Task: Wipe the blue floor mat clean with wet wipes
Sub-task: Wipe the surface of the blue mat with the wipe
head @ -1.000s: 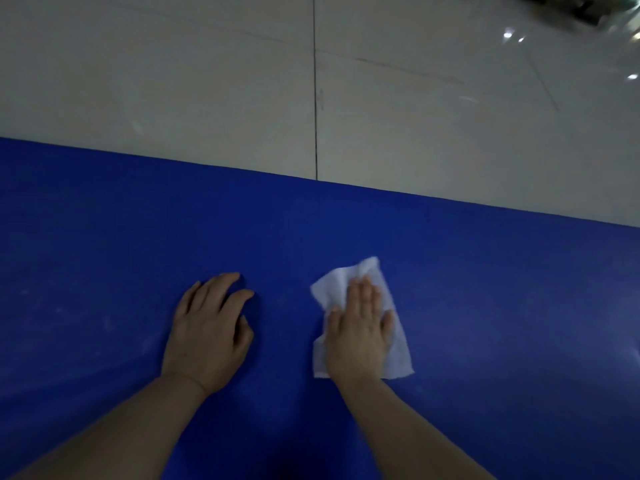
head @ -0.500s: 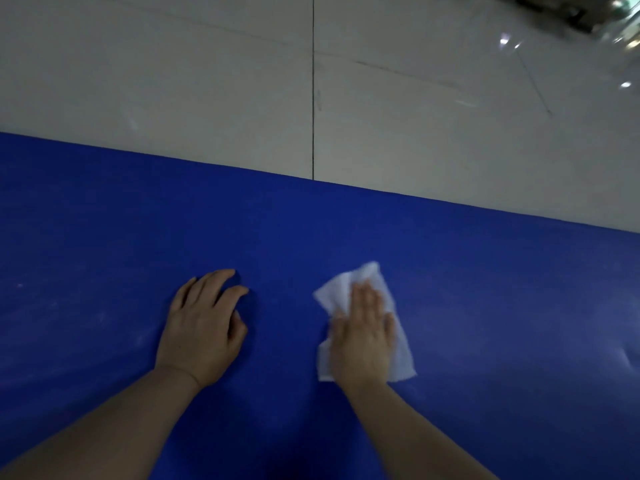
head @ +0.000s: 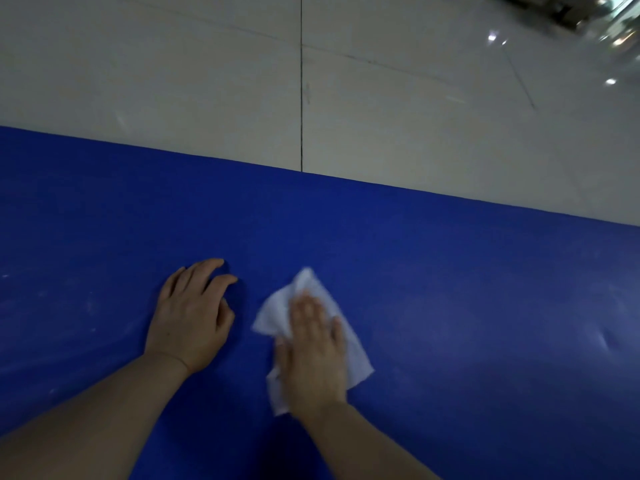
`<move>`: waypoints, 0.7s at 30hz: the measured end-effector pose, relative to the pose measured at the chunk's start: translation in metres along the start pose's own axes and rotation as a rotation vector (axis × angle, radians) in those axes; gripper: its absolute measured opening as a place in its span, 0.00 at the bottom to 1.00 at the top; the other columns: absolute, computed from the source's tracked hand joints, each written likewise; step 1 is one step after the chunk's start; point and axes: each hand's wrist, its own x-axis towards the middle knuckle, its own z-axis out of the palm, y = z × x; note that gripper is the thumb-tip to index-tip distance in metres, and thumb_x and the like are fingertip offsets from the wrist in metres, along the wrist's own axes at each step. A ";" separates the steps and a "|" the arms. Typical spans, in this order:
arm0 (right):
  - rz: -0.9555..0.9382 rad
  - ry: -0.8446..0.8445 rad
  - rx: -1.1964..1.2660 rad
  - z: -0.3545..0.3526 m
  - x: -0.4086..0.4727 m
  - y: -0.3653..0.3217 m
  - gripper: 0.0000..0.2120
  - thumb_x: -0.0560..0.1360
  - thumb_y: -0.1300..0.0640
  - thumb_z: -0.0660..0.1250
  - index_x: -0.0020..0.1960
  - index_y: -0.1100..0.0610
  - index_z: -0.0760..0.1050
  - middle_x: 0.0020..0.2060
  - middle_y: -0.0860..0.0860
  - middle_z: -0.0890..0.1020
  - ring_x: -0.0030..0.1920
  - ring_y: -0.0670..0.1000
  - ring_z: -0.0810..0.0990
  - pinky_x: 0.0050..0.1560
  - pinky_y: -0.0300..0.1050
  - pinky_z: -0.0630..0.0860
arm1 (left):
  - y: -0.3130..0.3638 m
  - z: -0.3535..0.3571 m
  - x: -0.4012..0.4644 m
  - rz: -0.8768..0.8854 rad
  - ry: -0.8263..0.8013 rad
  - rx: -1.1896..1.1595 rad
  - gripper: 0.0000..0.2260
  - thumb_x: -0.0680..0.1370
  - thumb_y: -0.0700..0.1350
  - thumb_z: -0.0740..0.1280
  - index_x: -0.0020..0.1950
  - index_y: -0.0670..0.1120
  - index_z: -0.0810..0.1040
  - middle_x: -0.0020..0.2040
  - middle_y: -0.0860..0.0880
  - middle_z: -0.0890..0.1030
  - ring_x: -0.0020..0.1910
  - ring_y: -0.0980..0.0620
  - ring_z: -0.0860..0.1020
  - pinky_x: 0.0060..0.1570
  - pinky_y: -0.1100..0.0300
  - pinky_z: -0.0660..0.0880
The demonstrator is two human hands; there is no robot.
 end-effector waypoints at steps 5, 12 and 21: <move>0.376 -0.076 0.102 -0.017 -0.001 0.051 0.35 0.68 0.40 0.24 0.73 0.52 0.31 0.77 0.47 0.40 0.73 0.44 0.36 0.74 0.50 0.35 | 0.001 0.001 0.000 0.000 0.021 -0.012 0.15 0.72 0.37 0.69 0.58 0.44 0.78 0.65 0.44 0.73 0.63 0.44 0.71 0.67 0.43 0.63; -0.148 -0.191 0.056 -0.007 -0.017 -0.046 0.30 0.81 0.46 0.44 0.75 0.56 0.33 0.74 0.51 0.31 0.74 0.50 0.30 0.70 0.59 0.30 | 0.000 0.002 0.001 -0.017 0.008 0.028 0.15 0.70 0.36 0.70 0.57 0.43 0.79 0.65 0.41 0.74 0.63 0.41 0.73 0.65 0.41 0.65; -0.198 -0.297 -0.020 -0.010 -0.022 -0.047 0.29 0.81 0.42 0.40 0.70 0.53 0.25 0.71 0.47 0.25 0.70 0.47 0.22 0.67 0.55 0.22 | 0.007 0.001 -0.039 -0.023 0.075 0.003 0.13 0.76 0.42 0.64 0.59 0.41 0.77 0.66 0.38 0.72 0.63 0.41 0.71 0.66 0.39 0.64</move>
